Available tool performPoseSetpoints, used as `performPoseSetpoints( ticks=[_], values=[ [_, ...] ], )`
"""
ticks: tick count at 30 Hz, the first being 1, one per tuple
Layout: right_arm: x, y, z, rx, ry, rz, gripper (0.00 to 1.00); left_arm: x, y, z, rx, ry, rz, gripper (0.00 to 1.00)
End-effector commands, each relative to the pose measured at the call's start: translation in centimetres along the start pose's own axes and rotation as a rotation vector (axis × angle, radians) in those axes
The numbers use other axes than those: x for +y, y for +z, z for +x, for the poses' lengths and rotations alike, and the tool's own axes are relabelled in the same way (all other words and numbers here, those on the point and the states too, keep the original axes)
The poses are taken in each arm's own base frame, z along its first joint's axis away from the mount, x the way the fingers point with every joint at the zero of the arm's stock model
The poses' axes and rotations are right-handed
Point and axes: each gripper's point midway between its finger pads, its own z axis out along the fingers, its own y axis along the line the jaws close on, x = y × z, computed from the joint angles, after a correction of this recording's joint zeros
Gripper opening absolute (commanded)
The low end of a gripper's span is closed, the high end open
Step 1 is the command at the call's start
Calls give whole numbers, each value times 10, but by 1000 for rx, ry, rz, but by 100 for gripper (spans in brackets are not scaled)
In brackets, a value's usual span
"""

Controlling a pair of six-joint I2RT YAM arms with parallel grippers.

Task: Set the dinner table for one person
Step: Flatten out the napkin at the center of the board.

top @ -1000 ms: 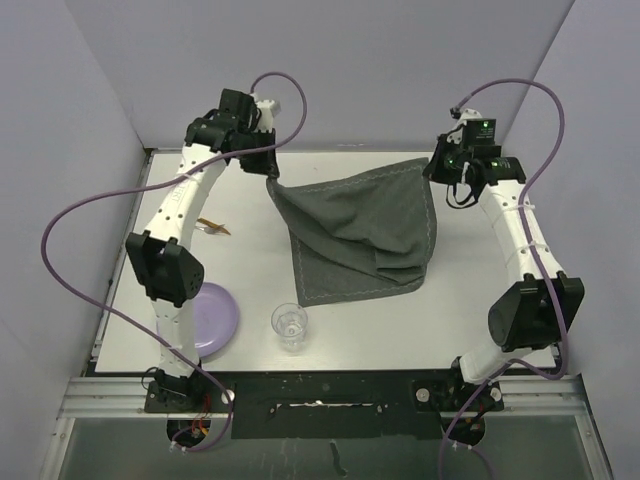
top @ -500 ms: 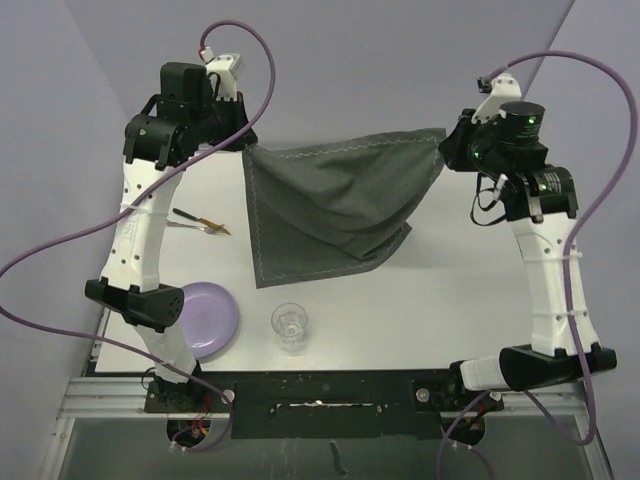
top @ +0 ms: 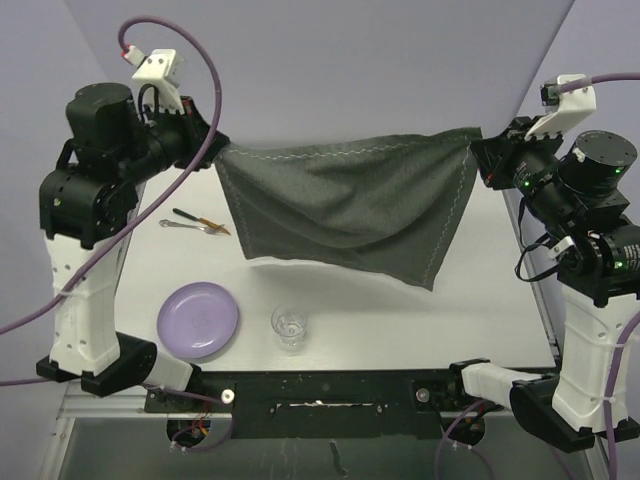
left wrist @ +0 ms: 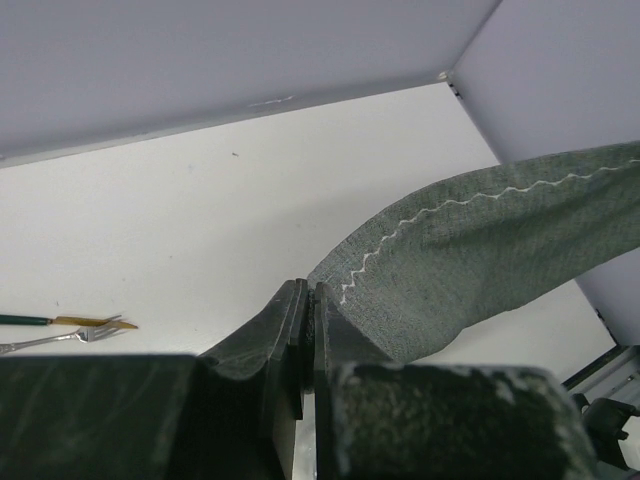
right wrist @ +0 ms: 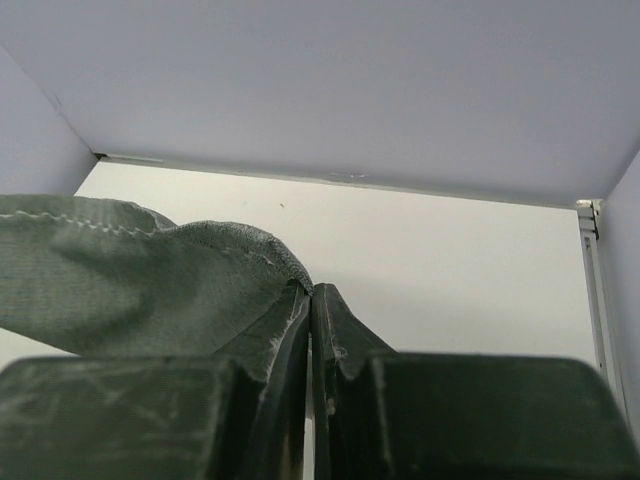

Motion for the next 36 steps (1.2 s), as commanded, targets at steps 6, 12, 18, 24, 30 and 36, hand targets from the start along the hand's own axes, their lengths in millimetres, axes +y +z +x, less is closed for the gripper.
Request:
performPoseSetpoints(
  ticks=[6,12,18,24,30,36],
  values=[
    [-19,8,27,75,4,98,0,-8,-13,2,-72,-35,39,0],
    [-33,44,66,164,13,152,0,15,43,46,27,-70,14,0],
    [-48,83,96,234,-3,198,0,41,95,71,82,-88,-24,0],
    [-62,133,126,295,-13,228,0,73,140,80,116,-107,-48,0],
    [-74,183,154,350,-6,242,0,105,186,85,139,-100,-55,0],
    [-91,228,178,392,-7,271,0,138,245,113,186,-115,-37,0]
  ],
)
